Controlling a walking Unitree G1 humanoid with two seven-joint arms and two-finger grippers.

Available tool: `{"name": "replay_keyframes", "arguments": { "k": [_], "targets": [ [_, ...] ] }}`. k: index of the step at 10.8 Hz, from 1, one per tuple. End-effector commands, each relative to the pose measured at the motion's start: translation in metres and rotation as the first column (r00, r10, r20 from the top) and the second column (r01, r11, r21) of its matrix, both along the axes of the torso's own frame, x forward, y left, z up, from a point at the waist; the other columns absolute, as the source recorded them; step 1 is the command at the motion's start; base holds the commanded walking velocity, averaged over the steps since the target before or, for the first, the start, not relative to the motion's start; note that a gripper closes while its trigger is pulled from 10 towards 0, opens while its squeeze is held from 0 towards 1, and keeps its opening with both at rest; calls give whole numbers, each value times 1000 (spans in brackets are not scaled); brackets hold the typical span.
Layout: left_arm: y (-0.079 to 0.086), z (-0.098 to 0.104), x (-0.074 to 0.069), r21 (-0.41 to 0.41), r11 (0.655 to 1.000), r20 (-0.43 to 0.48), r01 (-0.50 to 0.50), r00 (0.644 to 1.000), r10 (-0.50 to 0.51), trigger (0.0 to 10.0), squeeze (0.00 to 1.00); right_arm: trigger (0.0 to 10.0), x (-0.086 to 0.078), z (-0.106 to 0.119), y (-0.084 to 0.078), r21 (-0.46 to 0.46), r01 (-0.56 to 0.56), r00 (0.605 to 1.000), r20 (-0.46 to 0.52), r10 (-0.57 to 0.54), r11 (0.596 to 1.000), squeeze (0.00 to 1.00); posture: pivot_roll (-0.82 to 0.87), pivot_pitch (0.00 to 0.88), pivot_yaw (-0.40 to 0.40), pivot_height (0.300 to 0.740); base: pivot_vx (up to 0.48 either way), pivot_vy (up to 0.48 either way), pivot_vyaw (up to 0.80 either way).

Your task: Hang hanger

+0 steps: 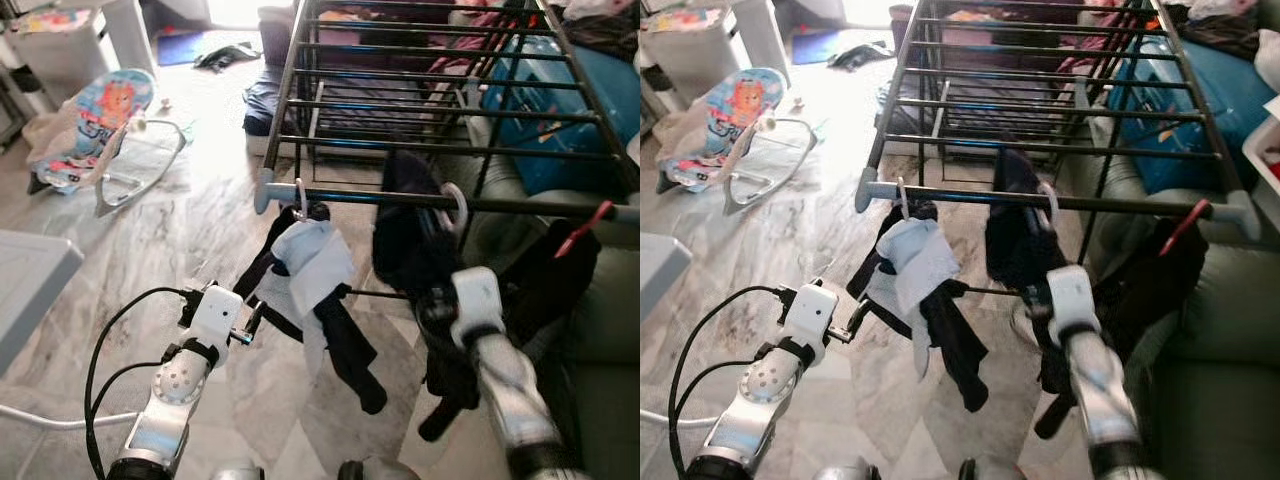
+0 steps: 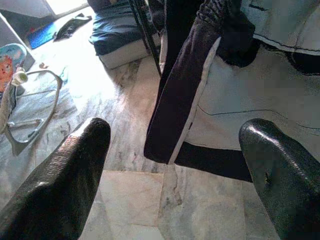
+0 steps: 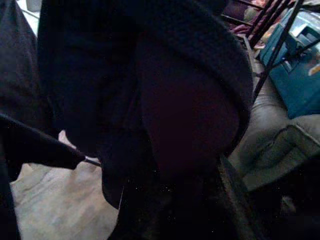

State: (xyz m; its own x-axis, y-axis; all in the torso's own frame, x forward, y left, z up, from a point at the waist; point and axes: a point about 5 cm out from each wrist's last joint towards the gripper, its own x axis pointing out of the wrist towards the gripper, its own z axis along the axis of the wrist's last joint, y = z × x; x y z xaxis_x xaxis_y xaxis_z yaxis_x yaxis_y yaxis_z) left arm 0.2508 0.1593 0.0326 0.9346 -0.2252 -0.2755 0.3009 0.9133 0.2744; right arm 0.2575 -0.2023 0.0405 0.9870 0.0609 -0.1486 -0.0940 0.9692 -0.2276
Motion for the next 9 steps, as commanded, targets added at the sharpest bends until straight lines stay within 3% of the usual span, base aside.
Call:
{"name": "replay_keyframes", "arguments": {
  "k": [1, 2, 3, 4, 5, 6, 7, 9],
  "targets": [
    [2, 2, 0, -10, 1000, 15, -15, 1000, 15, 10000, 0, 7608, 7, 27, 5, 4, -16, 991, 137, 15, 1000, 0, -30, 6, -34, 740, 0, 0, 0],
    [1, 2, -1, -20, 1000, 18, -7, 1000, 8, 10000, 0, 10000, -18, 10, 13, 27, -53, 998, 49, 51, 998, 0, -39, 0, -34, 740, 0, 0, 0],
    [1, 2, -1, -24, 1000, 14, -2, 1000, 3, 10000, 0, 10000, -34, 6, 16, 7, -90, 996, 28, 89, 996, 0, -44, 0, -34, 740, 0, 0, 0],
    [1, 2, -1, -26, 1000, 12, -3, 1000, 3, 10000, 0, 10000, -37, 6, 10, 17, -65, 998, -1, 65, 998, 0, -50, 0, -32, 740, 0, 0, 0],
    [0, 2, -1, -25, 1000, 12, 0, 1000, 0, 10000, 0, 10000, -41, -2, 3, 35, -45, 994, -100, 49, 998, 0, -53, 0, -31, 740, 0, 0, 0],
    [0, 1, -1, -20, 1000, 9, 3, 1000, -3, 10000, 0, 10000, -58, -19, -4, 36, -74, 967, -242, 80, 997, 0, -51, 0, -31, 740, 0, 0, 0],
    [1, 1, -1, -18, 1000, 9, 2, 1000, -1, 10000, 0, 10000, -66, -26, -5, 28, -82, 954, -286, 87, 996, 0, -50, 0, -32, 740, 0, 0, 0],
    [2, 1, -1, -12, 1000, 3, 4, 1000, -4, 10000, 0, 10000, -67, -28, -6, 33, -75, 943, -324, 81, 997, 0, -51, 0, -28, 740, 0, 0, 0]
  ]
}}
